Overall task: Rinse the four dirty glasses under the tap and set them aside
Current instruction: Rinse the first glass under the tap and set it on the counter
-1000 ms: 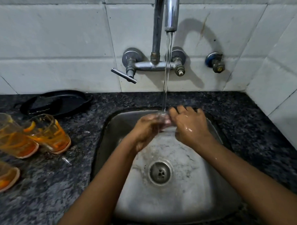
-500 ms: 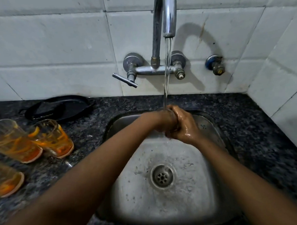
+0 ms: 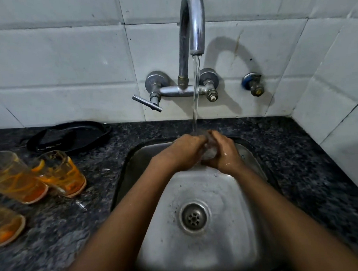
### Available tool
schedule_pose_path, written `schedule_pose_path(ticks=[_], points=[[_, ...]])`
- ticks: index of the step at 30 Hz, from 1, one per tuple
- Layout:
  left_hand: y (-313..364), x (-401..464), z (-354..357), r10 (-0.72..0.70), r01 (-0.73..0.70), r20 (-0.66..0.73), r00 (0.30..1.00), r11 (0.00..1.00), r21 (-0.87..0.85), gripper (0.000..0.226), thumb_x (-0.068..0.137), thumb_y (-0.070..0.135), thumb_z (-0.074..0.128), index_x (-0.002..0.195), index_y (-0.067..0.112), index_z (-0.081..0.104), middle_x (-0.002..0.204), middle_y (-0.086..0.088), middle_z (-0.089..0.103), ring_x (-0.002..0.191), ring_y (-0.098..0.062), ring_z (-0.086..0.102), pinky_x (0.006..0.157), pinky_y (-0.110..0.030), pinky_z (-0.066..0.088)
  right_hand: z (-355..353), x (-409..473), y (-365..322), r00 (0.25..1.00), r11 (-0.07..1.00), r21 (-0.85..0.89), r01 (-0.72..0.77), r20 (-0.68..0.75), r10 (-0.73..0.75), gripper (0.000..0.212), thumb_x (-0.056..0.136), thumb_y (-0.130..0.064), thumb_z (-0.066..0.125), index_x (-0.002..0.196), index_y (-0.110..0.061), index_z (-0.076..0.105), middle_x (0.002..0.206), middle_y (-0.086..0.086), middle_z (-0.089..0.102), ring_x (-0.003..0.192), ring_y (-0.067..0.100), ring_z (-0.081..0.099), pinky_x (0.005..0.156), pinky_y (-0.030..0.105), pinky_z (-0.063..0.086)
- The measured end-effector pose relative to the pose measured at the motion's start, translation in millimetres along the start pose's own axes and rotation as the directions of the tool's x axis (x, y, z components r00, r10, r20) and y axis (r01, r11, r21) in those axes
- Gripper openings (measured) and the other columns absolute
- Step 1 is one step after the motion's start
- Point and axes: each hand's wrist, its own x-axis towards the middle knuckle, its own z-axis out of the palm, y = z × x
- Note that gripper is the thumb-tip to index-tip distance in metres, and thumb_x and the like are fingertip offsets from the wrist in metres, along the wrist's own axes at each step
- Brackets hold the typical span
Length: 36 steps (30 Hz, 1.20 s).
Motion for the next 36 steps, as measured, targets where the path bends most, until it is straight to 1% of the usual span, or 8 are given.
schedule_pose_path(ticks=[4,9,13,18,23,26,30,36], points=[[7.0,-0.5,30.5,-0.274,0.076,-0.345,0.898,0.867,-0.493,0.035,0.093,0.035,0.036,0.102,0.012,0.060,0.100,-0.012,0.067,0.099,-0.027,0.060,0.098,-0.040,0.037,5.7,-1.8,-20.6,0.974,0.956,-0.187,-0.225,-0.032,0.223,0.055,0.067,-0.036,0.078,0.108,-0.019,0.045,0.107,0.009,0.064,0.101,0.031,0.059,0.088,0.048,0.047],[10.2,13.6,38.6,-0.631,0.070,-0.451,0.631,0.625,-0.777,0.051,0.086,0.039,0.056,0.062,-0.006,0.058,0.058,-0.026,0.057,0.053,-0.021,0.048,0.055,-0.047,0.048,29.7,-15.8,-48.3,0.983,0.907,-0.380,-0.182,-0.086,0.161,0.076,0.084,-0.037,0.060,0.142,-0.020,0.014,0.126,0.018,0.048,0.107,0.037,0.055,0.089,0.045,0.044],[-3.7,11.8,30.6,-0.616,-0.019,-0.362,0.700,0.491,-0.871,0.034,0.085,0.026,0.063,0.065,-0.001,0.058,0.054,-0.015,0.048,0.051,-0.021,0.044,0.050,-0.034,0.042,21.8,-17.1,-35.1,0.980,0.986,0.071,-0.154,0.138,0.143,0.120,0.057,-0.026,0.085,0.145,-0.038,0.003,0.138,0.010,0.048,0.112,0.029,0.058,0.089,0.044,0.052],[-11.6,0.3,29.9,-0.594,-0.064,-0.117,0.796,0.111,-0.992,0.028,0.084,0.028,0.064,0.062,0.012,0.056,0.057,-0.004,0.050,0.052,-0.015,0.048,0.057,-0.026,0.047,-3.4,-29.1,-28.6,0.866,0.643,0.630,-0.435,0.487,0.109,0.087,0.065,0.003,0.075,0.124,-0.049,0.036,0.127,0.008,0.052,0.099,0.030,0.063,0.065,0.035,0.057],[2.8,10.8,33.8,-0.668,0.187,-0.179,0.723,0.438,-0.880,0.026,0.083,0.030,0.065,0.063,0.014,0.058,0.063,-0.004,0.060,0.062,-0.017,0.059,0.065,-0.031,0.053,14.0,-26.6,-51.8,0.955,0.943,-0.229,-0.243,0.114,0.274,0.083,0.063,-0.017,0.080,0.129,-0.016,0.031,0.104,0.005,0.061,0.087,0.027,0.066,0.069,0.038,0.058],[-4.1,13.5,24.9,-0.687,0.164,-0.197,0.699,0.422,-0.891,0.026,0.078,0.022,0.070,0.057,0.017,0.054,0.058,-0.003,0.057,0.056,-0.017,0.057,0.062,-0.028,0.054,15.3,-23.4,-44.8,0.933,0.944,0.112,-0.310,0.228,0.279,0.089,0.058,-0.014,0.083,0.131,-0.018,0.033,0.110,0.005,0.058,0.093,0.027,0.063,0.072,0.045,0.059],[-11.4,7.7,24.9,-0.621,-0.012,-0.086,0.779,0.123,-0.992,0.017,0.079,0.017,0.068,0.068,0.009,0.059,0.065,-0.006,0.057,0.060,-0.019,0.057,0.065,-0.033,0.053,-7.9,-29.9,-35.8,0.796,0.457,0.665,-0.590,0.575,0.191,0.052,0.072,-0.002,0.068,0.121,-0.008,0.051,0.095,0.018,0.067,0.074,0.030,0.067,0.064,0.043,0.057],[-1.9,16.1,30.1,-0.635,0.223,-0.264,0.726,0.581,-0.782,0.031,0.079,0.029,0.070,0.056,0.016,0.054,0.058,-0.004,0.058,0.059,-0.020,0.058,0.066,-0.035,0.054,9.8,-24.5,-43.1,0.906,0.929,0.089,-0.359,0.272,0.324,0.051,0.068,-0.020,0.080,0.108,-0.011,0.050,0.091,0.002,0.065,0.074,0.017,0.068,0.057,0.024,0.054]])
